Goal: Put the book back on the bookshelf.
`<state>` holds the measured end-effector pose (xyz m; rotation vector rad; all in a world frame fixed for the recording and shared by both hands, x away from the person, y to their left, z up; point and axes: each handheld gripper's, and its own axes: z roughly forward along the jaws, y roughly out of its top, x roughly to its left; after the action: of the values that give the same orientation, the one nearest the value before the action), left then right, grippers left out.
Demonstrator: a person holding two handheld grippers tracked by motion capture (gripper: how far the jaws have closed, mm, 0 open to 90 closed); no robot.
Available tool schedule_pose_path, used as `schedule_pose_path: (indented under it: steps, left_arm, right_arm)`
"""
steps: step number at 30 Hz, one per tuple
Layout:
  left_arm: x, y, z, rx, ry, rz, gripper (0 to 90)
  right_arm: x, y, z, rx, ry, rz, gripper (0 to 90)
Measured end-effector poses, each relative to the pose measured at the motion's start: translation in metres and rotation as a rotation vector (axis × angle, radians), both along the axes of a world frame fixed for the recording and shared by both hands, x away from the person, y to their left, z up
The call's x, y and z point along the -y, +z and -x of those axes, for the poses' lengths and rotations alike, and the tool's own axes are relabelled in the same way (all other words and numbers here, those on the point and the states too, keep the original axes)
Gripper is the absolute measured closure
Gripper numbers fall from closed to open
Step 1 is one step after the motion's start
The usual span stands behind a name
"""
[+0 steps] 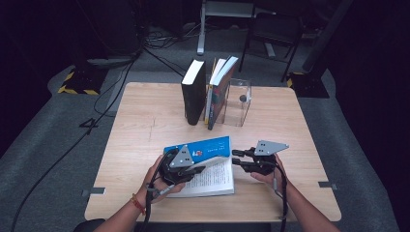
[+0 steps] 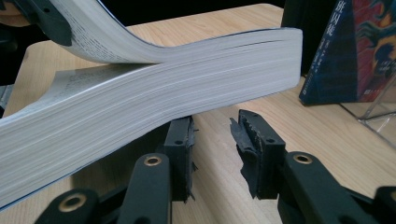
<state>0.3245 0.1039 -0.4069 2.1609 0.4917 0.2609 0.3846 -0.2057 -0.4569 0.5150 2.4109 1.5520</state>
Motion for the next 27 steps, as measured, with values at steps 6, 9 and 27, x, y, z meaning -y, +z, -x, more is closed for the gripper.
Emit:
schedule_pose_path:
  steps: [6, 9, 27]
  left_arm:
    - [0.011, 0.011, -0.01, 0.004, -0.052, 0.033, 83.0]
    - [0.021, 0.014, -0.016, 0.033, -0.092, 0.047, 82.9]
    - [0.002, 0.005, 0.0, 0.119, -0.1, 0.24, 80.8]
  right_arm:
    - [0.011, 0.016, 0.001, 0.036, -0.021, -0.036, 67.1]
    - [0.021, 0.027, 0.001, 0.064, -0.049, -0.054, 67.5]
    - [0.022, 0.065, 0.016, 0.152, -0.007, -0.071, 67.3]
